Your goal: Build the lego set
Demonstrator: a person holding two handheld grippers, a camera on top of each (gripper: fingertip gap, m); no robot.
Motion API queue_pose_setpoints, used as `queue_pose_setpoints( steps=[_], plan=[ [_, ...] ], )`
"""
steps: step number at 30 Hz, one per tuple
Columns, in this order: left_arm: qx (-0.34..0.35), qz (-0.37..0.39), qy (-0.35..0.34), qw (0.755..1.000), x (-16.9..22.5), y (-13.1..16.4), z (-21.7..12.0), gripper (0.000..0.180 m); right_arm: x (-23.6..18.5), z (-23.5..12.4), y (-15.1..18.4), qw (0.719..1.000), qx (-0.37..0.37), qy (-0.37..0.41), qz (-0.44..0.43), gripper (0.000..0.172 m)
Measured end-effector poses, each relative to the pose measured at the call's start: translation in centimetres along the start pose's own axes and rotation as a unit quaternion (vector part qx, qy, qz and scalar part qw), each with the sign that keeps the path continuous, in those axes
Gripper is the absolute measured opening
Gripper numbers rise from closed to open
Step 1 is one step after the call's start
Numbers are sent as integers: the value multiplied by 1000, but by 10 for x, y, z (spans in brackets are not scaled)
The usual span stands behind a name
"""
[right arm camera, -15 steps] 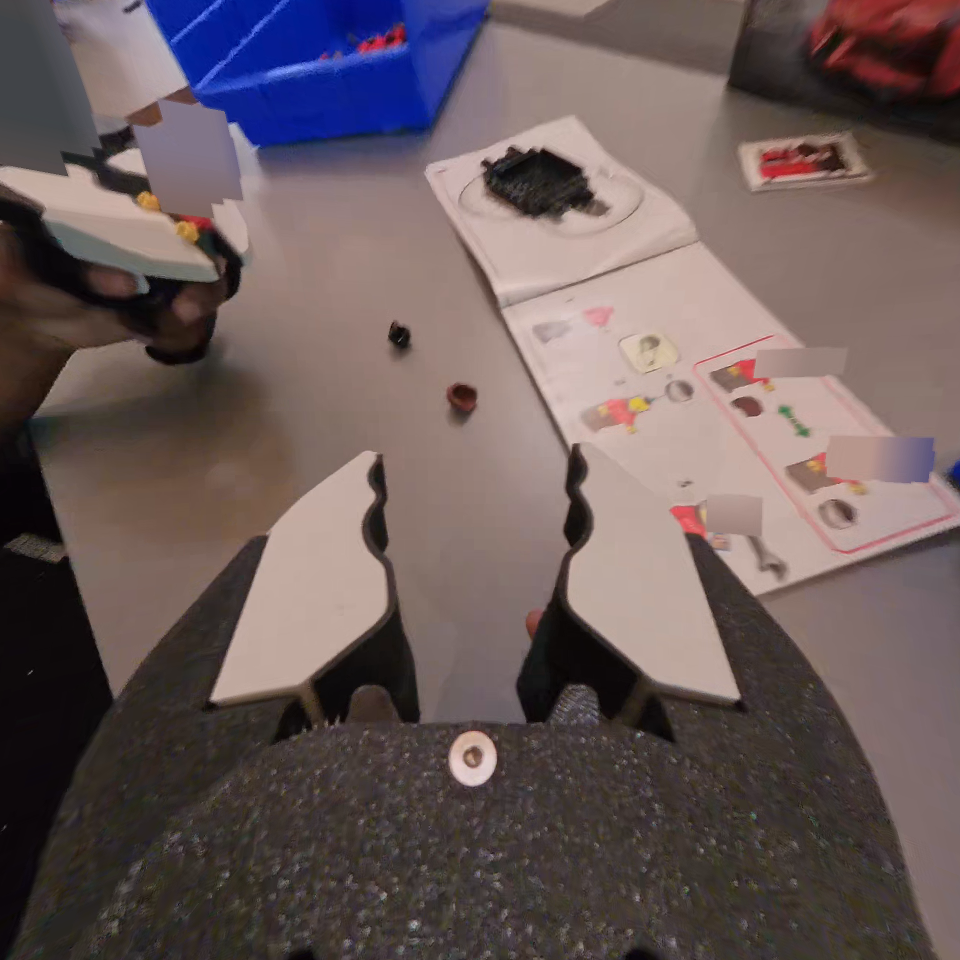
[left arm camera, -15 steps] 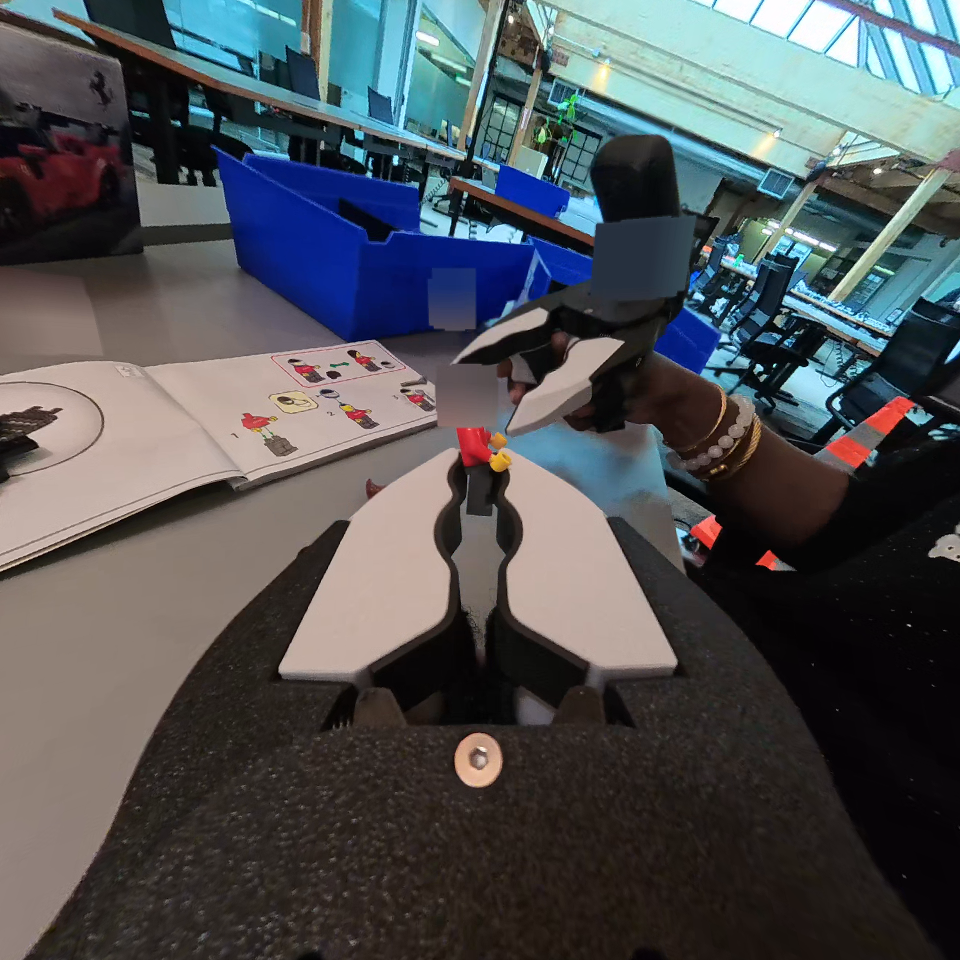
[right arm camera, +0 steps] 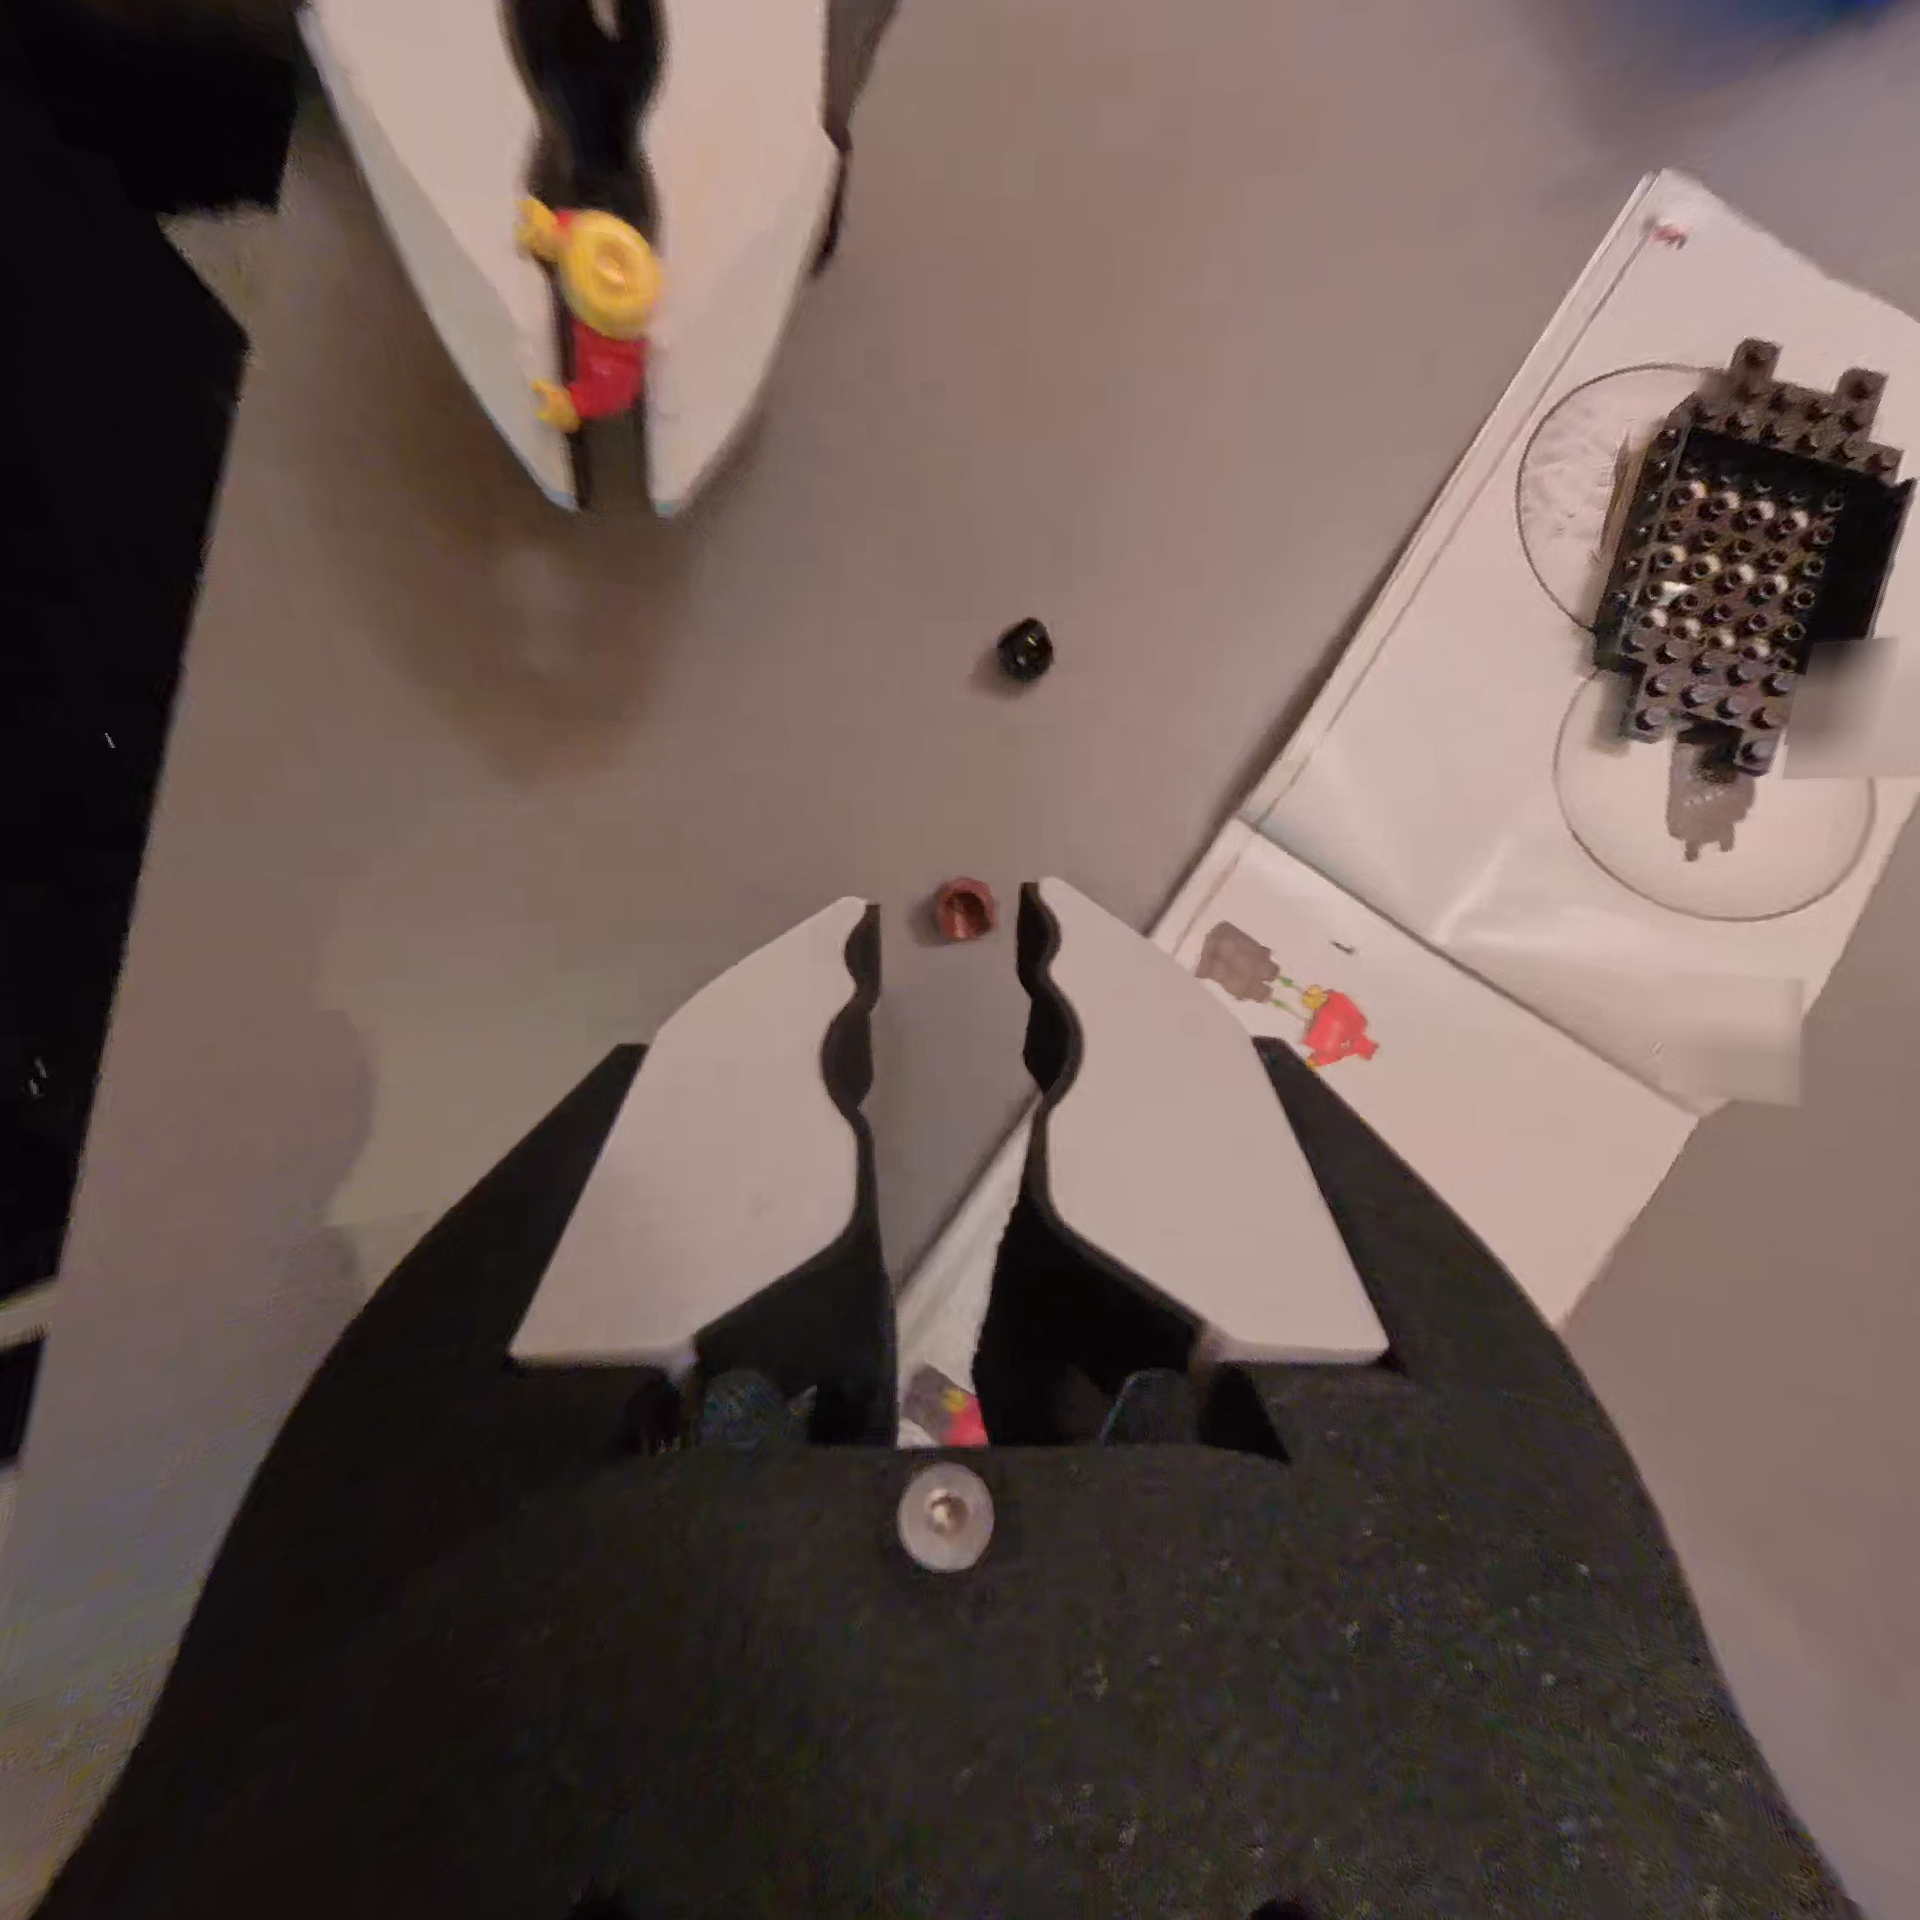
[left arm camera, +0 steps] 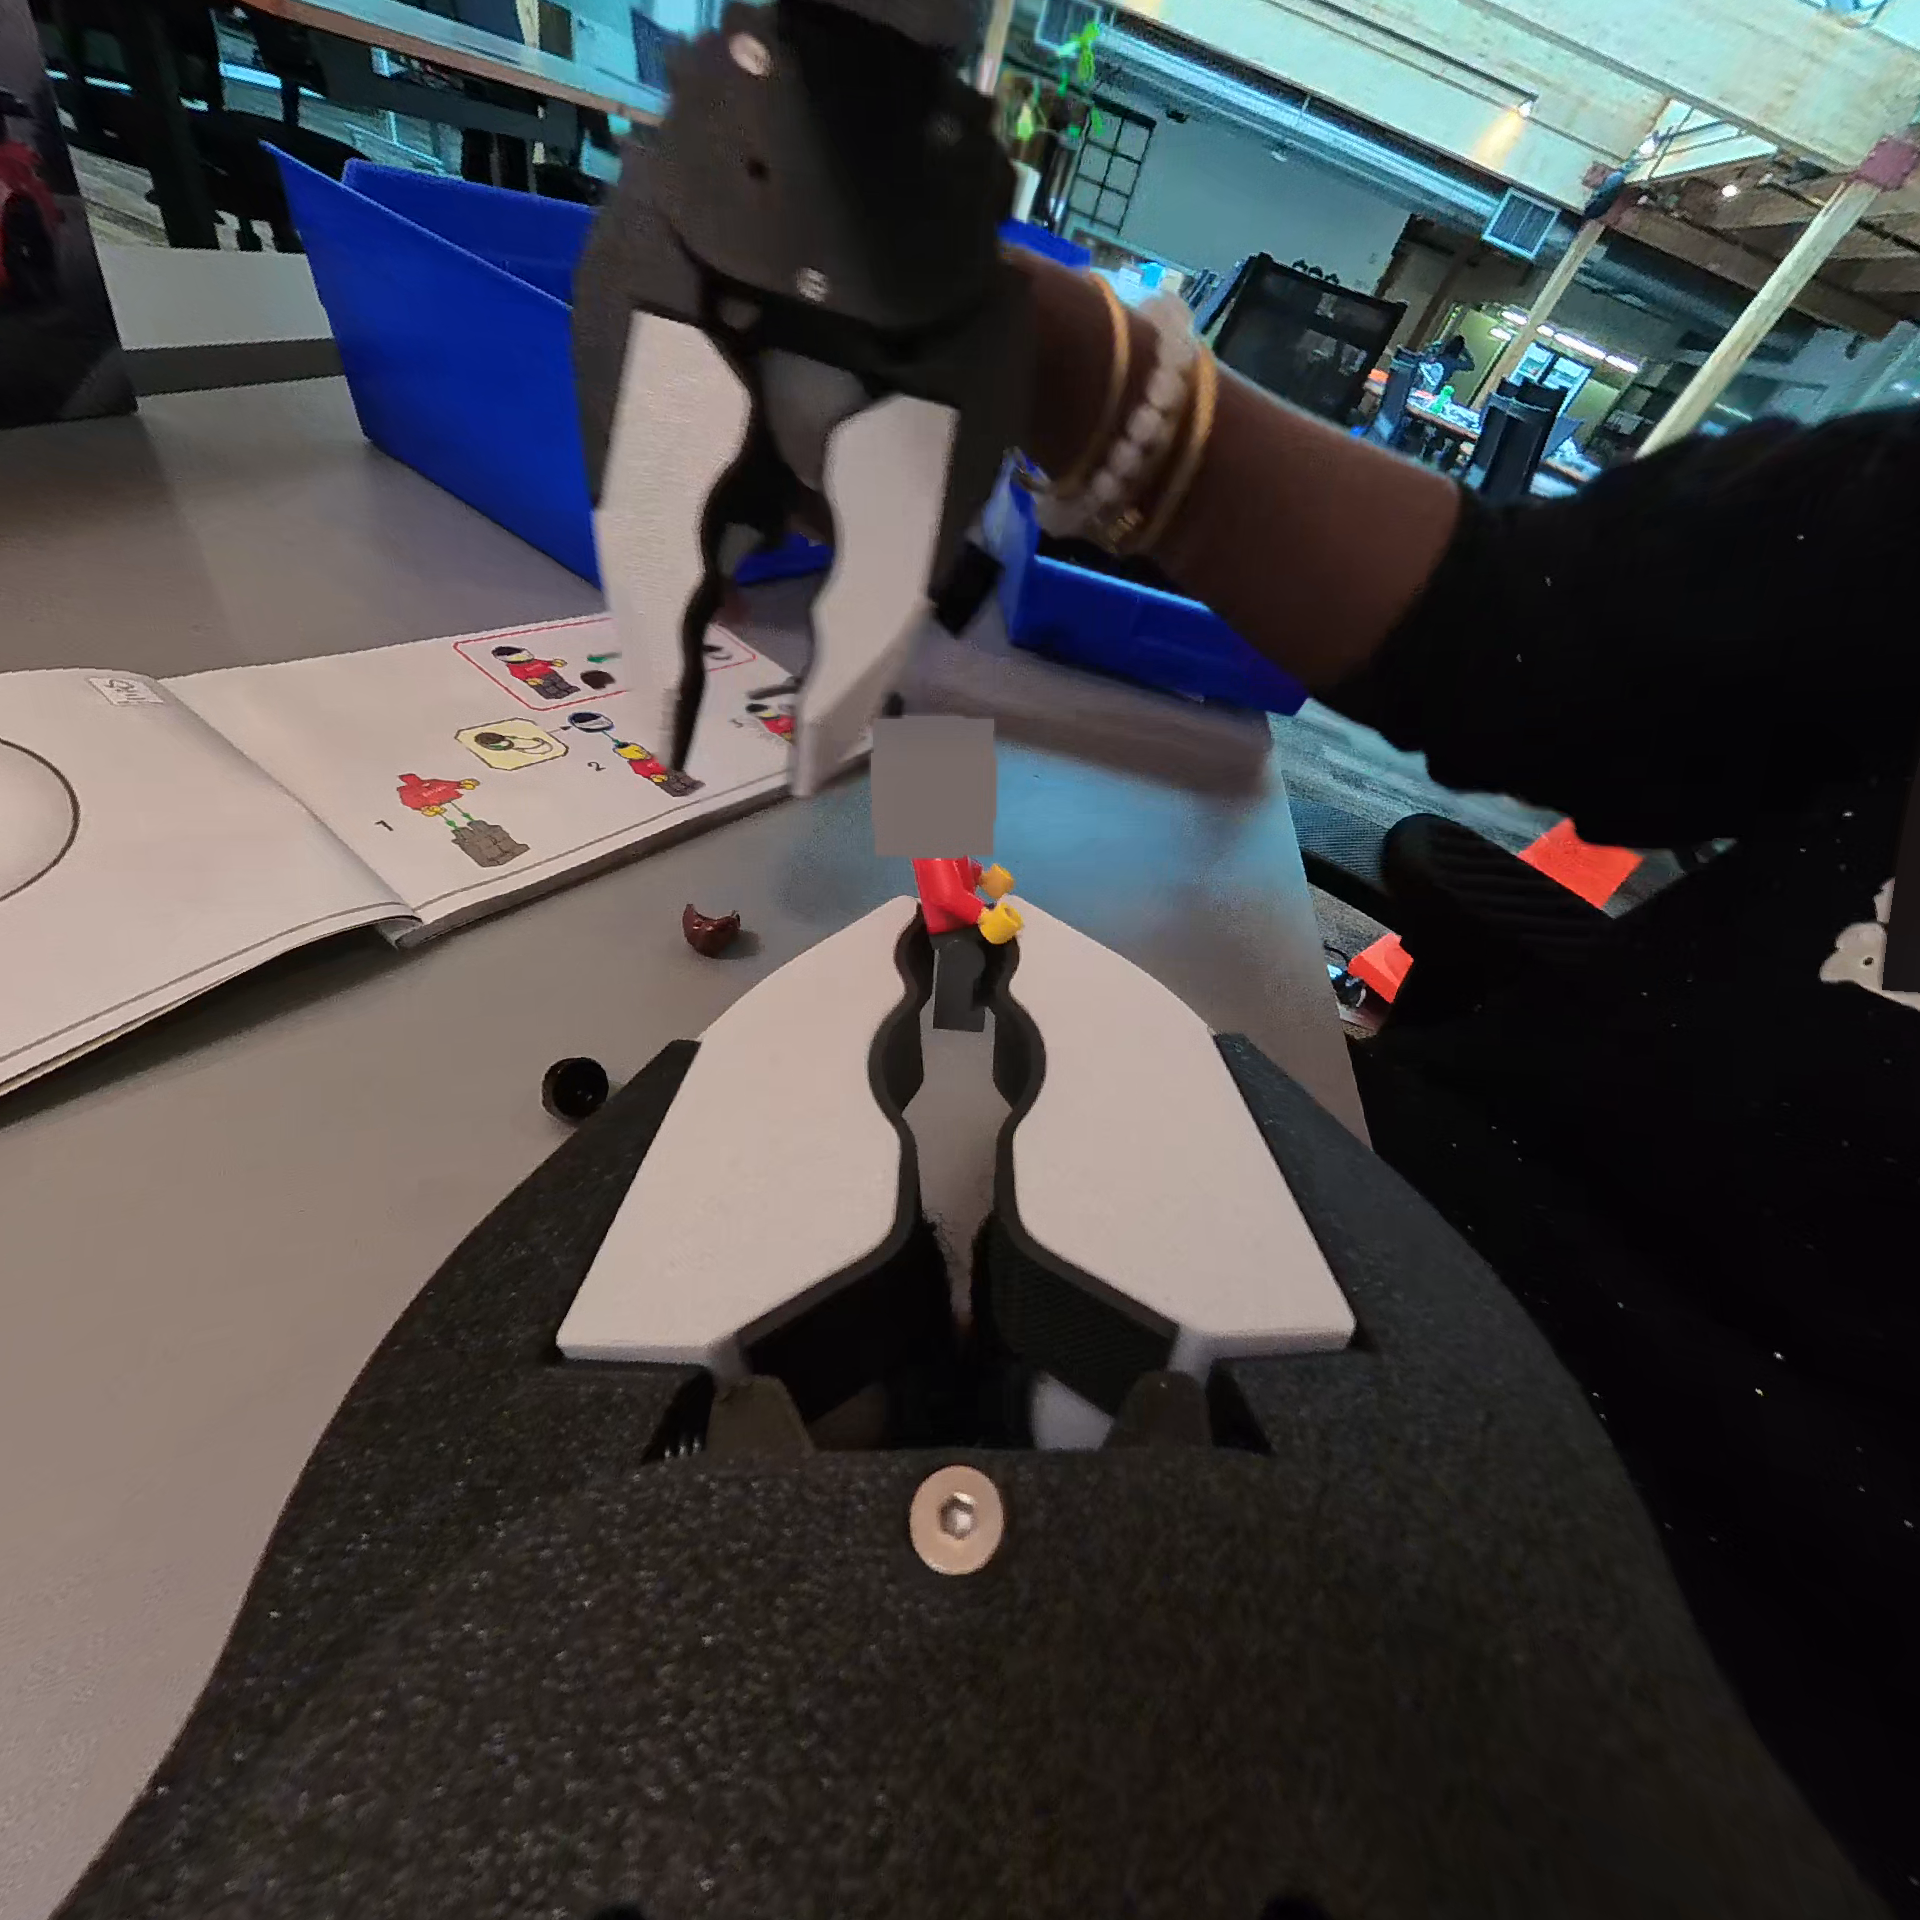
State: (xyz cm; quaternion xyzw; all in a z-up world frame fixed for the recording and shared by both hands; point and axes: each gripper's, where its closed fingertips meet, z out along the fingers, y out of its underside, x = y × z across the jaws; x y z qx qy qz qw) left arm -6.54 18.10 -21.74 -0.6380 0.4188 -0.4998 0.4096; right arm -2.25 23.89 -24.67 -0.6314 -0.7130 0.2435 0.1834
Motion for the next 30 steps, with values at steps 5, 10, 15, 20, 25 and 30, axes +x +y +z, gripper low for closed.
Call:
queue_pose_setpoints(
  steps=[5,10,15,20,25,30],
  plan=[
    [5,0,11,1000,2,-1,-1,7,14,9,-1,997,-34,-46,-59,7],
    [10,-4,16,1000,2,-2,-3,7,3,29,7,991,-66,-81,-78,13],
    [0,1,13,1000,3,1,-1,7,1,38,21,992,-84,-91,-24,18],
    [-5,5,9,1000,3,1,0,7,4,36,20,1000,-11,10,22,15],
    [-9,9,-1,1000,1,2,1,7,8,15,11,904,191,249,290,15],
    [-9,17,0,1000,3,2,3,7,-7,1,30,831,201,401,329,14]
  ],
)
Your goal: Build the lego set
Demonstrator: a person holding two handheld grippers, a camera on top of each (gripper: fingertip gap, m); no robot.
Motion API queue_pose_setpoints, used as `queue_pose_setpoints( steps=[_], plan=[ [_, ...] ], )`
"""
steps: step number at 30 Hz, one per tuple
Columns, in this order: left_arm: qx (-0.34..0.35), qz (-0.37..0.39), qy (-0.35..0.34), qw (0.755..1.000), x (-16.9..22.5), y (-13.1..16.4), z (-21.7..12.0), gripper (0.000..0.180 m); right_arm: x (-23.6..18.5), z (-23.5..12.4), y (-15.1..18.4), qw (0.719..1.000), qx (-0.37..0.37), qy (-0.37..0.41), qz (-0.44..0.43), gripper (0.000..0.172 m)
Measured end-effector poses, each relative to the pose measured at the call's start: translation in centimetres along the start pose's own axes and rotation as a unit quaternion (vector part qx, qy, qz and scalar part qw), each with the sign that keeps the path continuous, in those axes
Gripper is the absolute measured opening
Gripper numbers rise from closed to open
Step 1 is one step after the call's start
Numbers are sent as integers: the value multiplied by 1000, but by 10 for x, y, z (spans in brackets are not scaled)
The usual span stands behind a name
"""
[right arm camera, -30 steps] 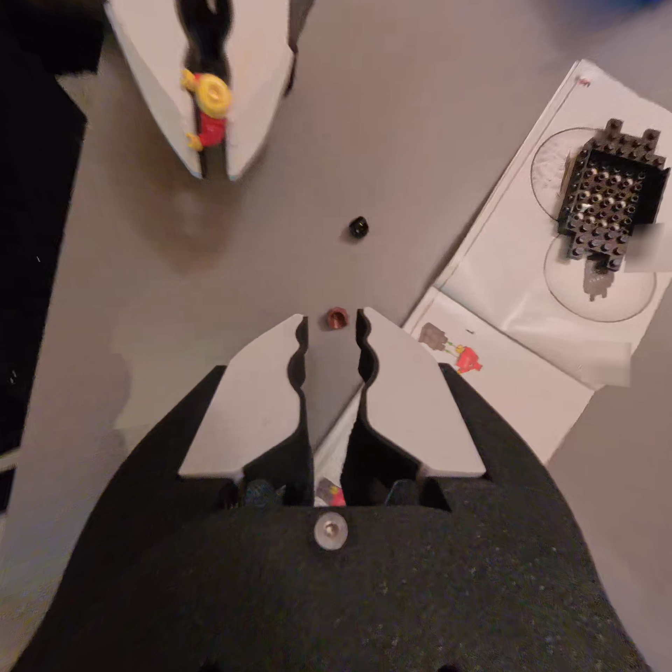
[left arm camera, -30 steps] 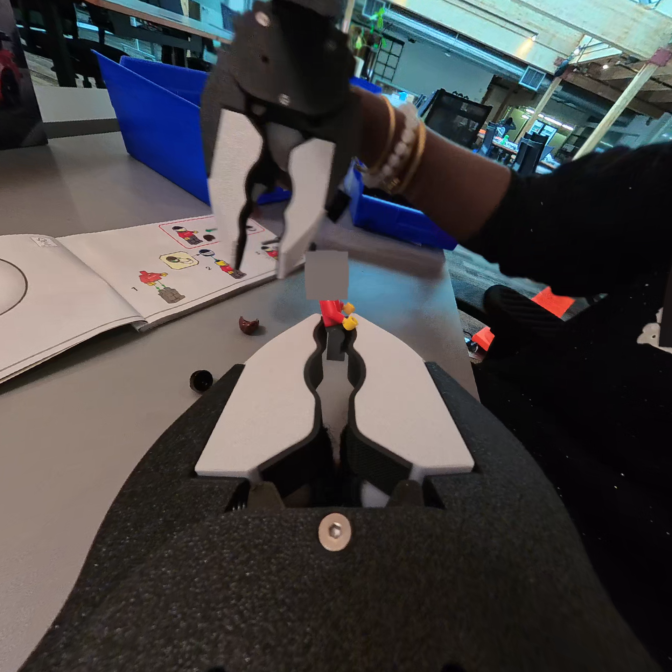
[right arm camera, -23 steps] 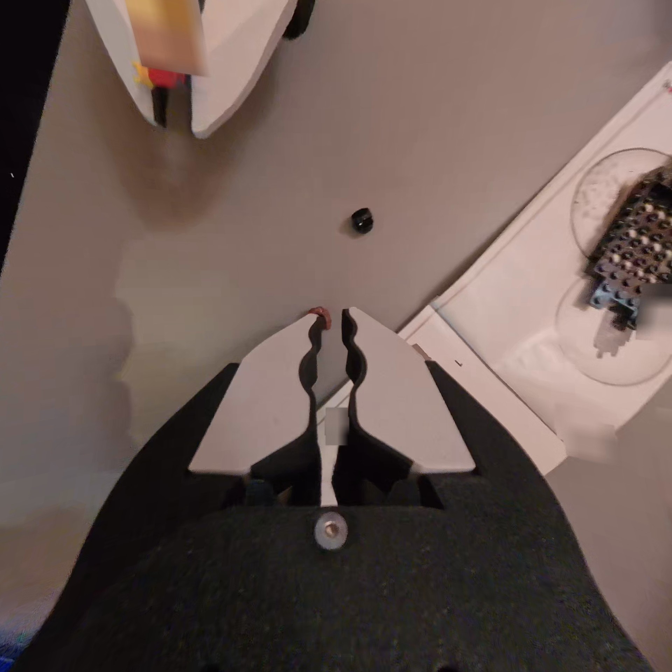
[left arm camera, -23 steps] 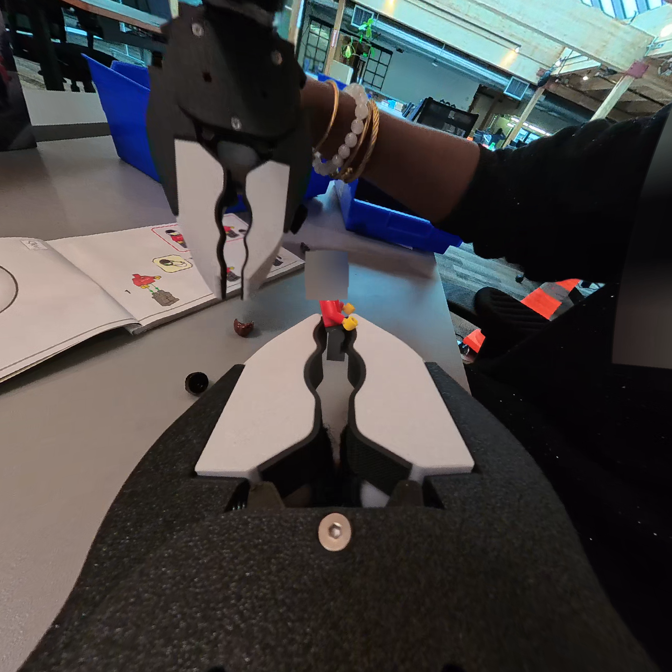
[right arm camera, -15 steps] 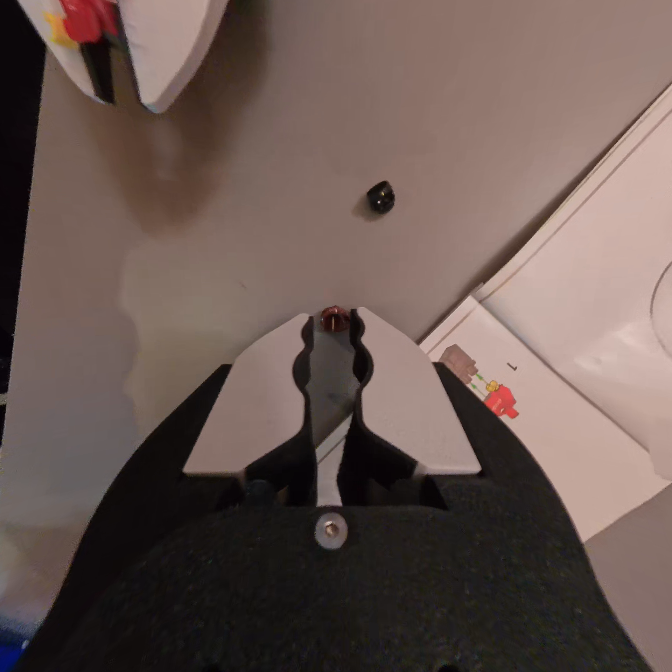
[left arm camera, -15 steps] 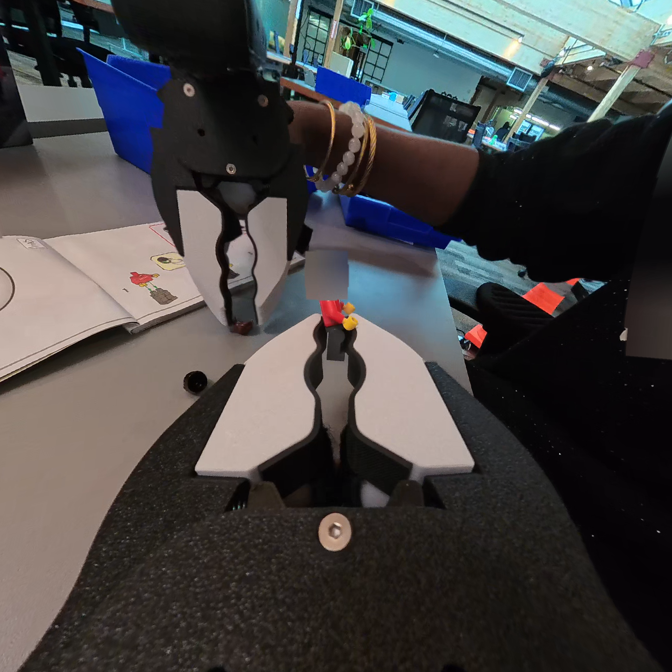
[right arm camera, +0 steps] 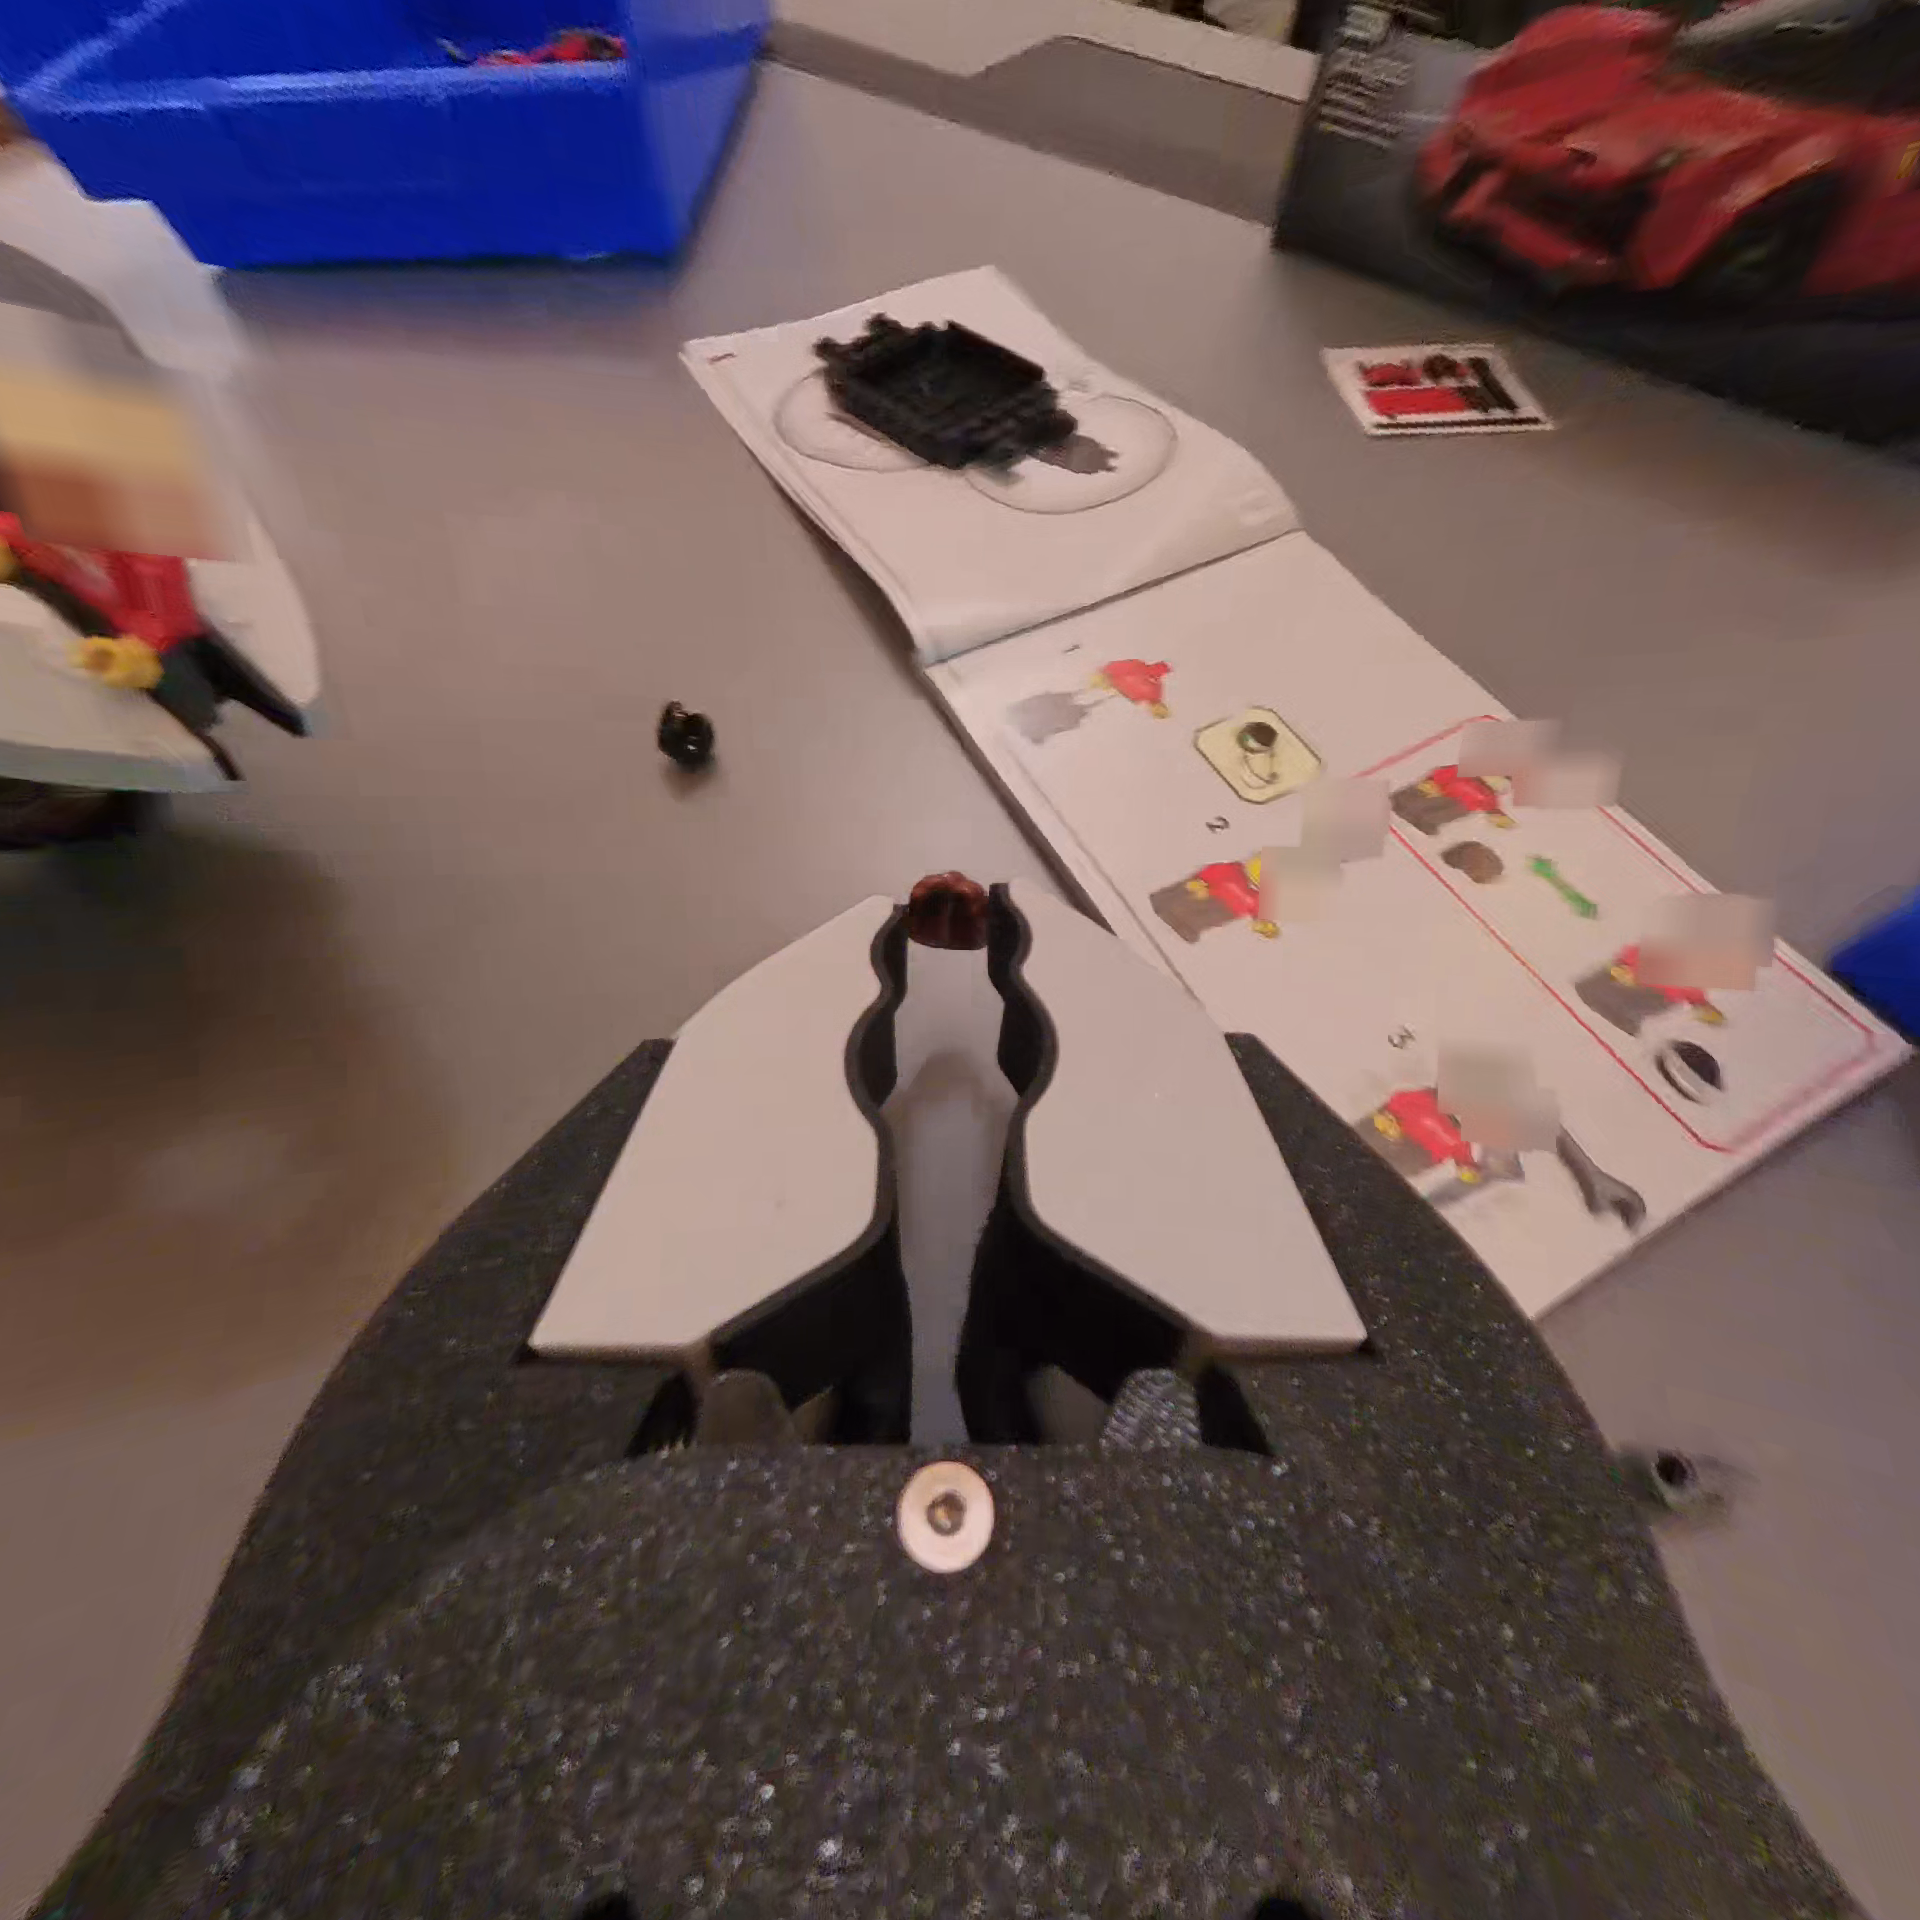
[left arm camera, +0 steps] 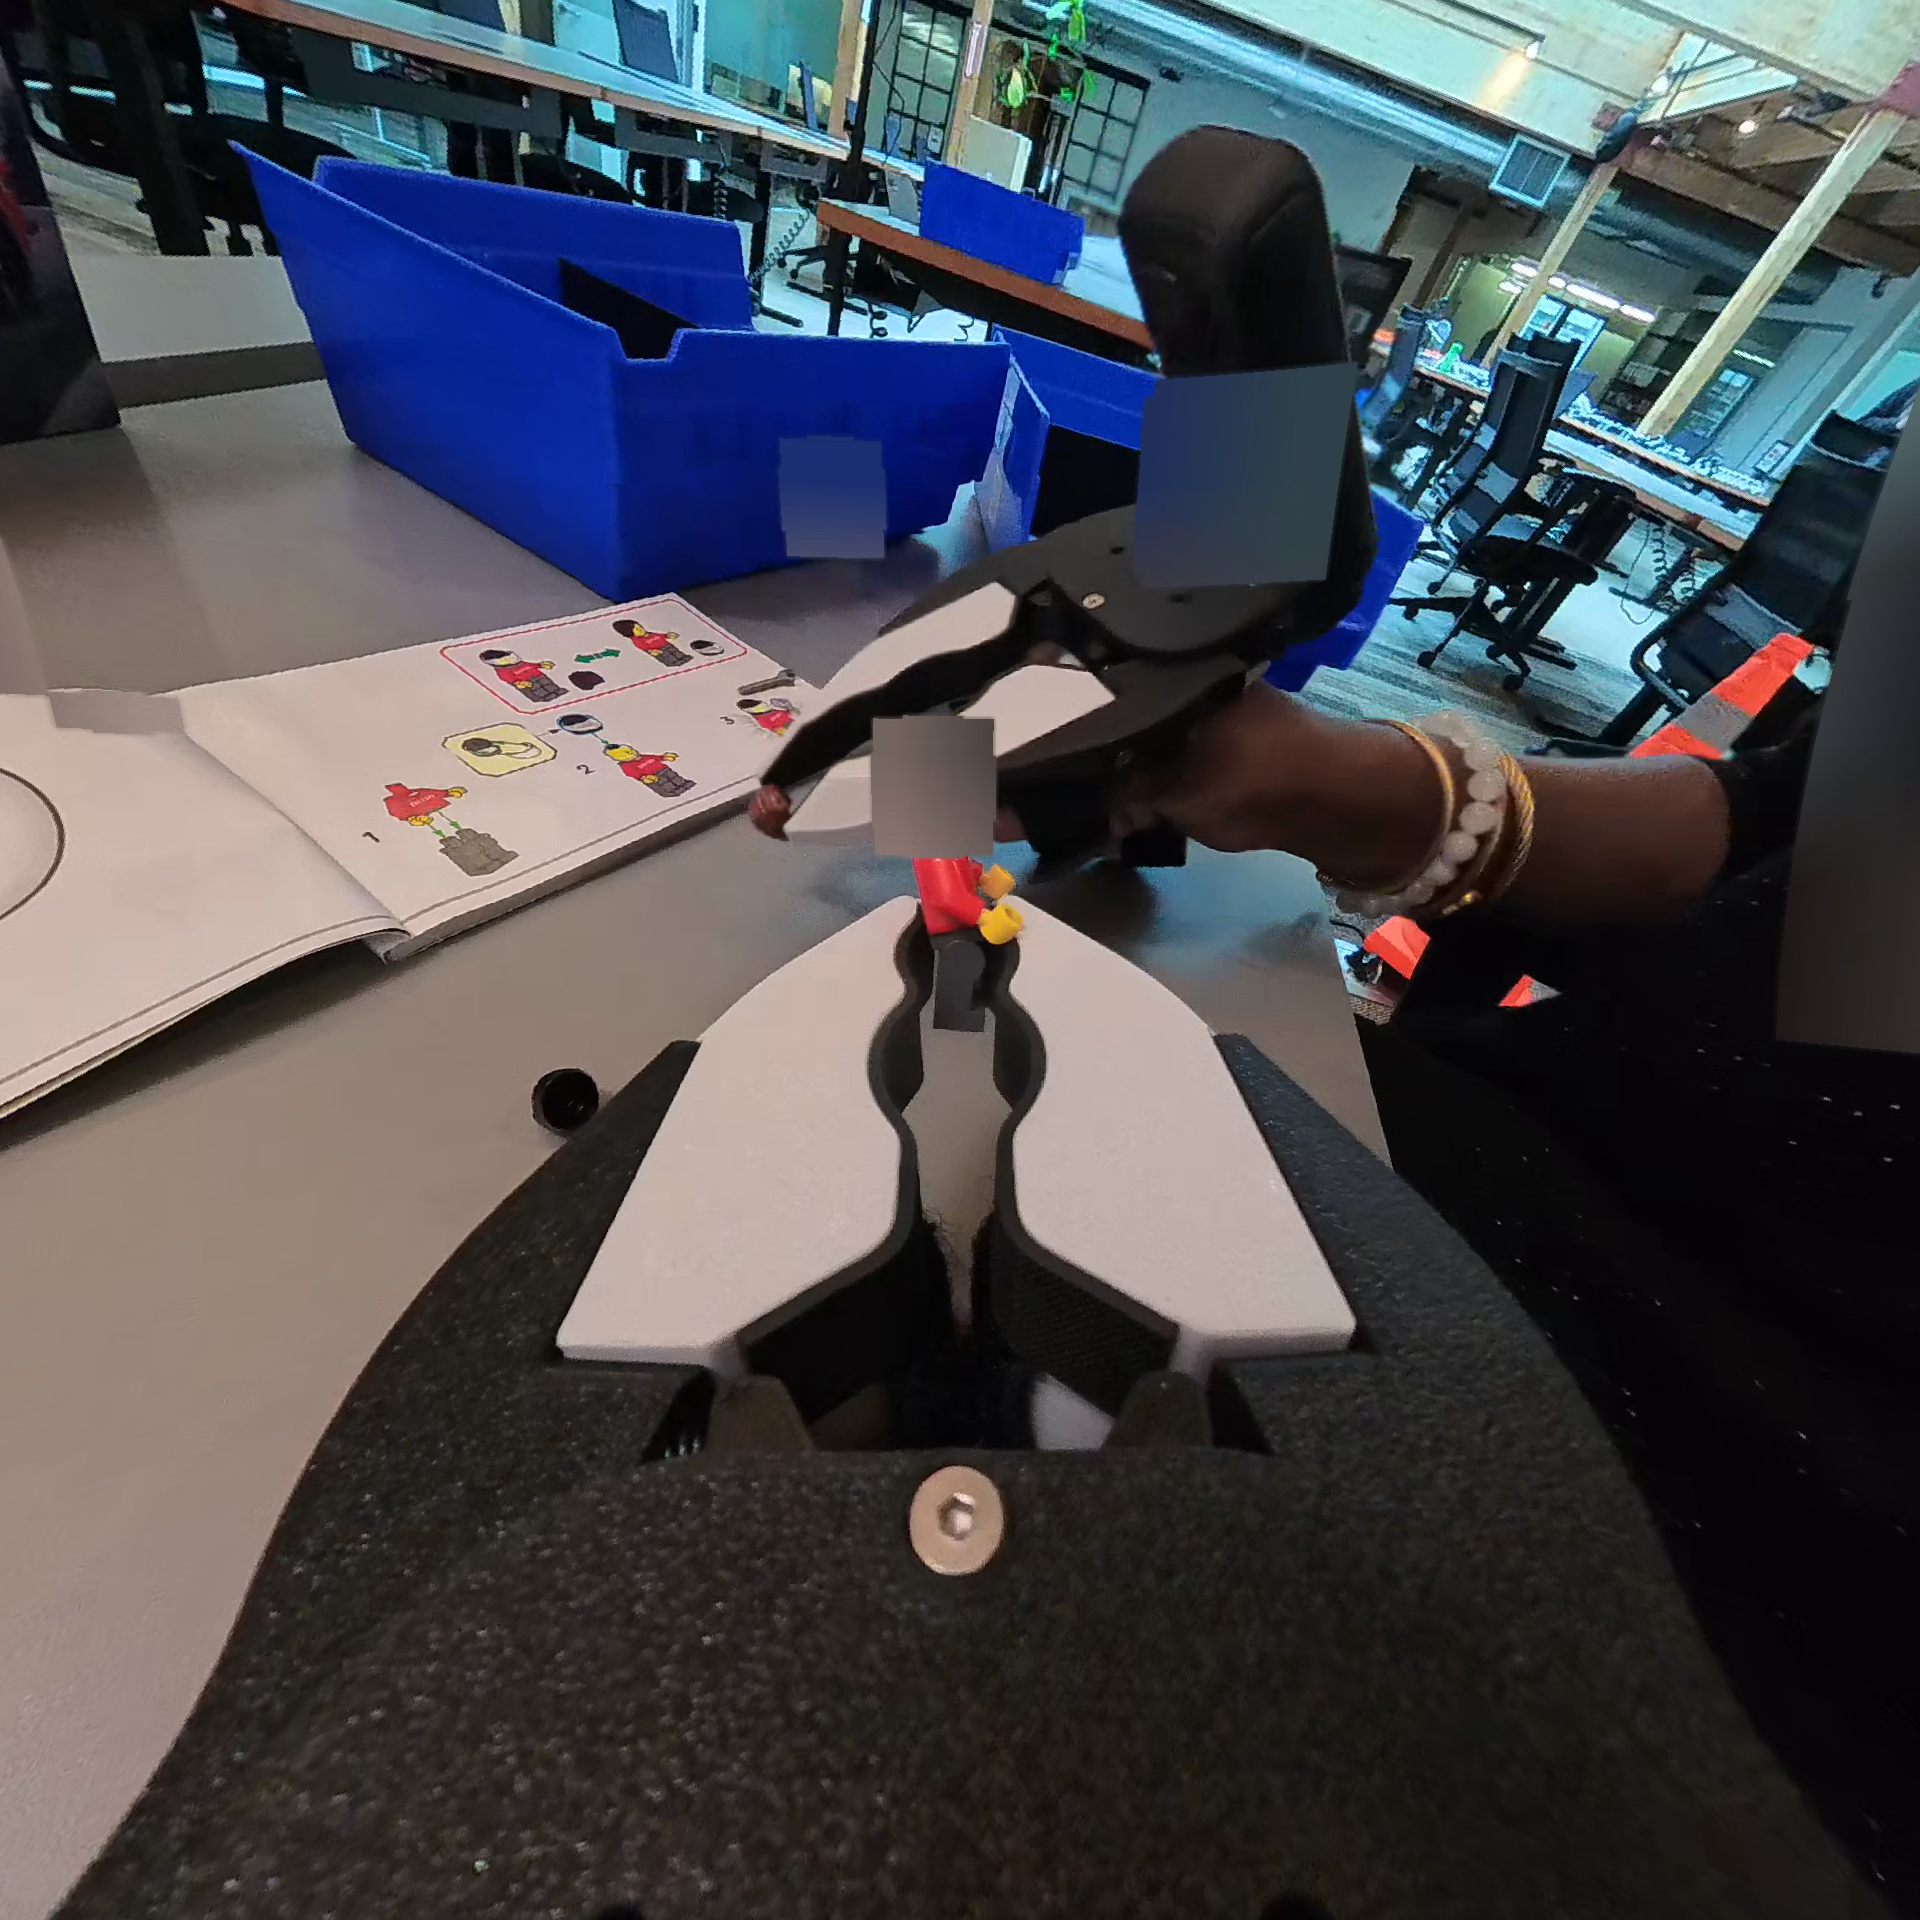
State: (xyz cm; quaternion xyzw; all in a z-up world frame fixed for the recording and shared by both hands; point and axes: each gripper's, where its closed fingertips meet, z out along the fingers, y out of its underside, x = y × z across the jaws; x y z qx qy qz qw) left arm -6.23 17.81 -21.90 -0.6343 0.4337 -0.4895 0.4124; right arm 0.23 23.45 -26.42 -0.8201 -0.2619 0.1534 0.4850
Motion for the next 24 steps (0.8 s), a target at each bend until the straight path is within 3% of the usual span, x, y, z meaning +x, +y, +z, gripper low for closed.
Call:
queue_pose_setpoints(
  steps=[4,18,21,24],
  plan=[
    [4,5,-4,1000,0,-2,0,7,-3,3,22,997,-70,-13,21,15],
    [-2,6,-4,1000,0,0,1,8,2,-24,48,993,-104,18,43,17],
    [-2,7,-4,1000,0,0,1,7,-2,-27,40,996,-86,-20,27,23],
    [-5,6,0,1000,1,1,2,7,1,-34,12,986,-100,-106,-80,26]
  ],
)
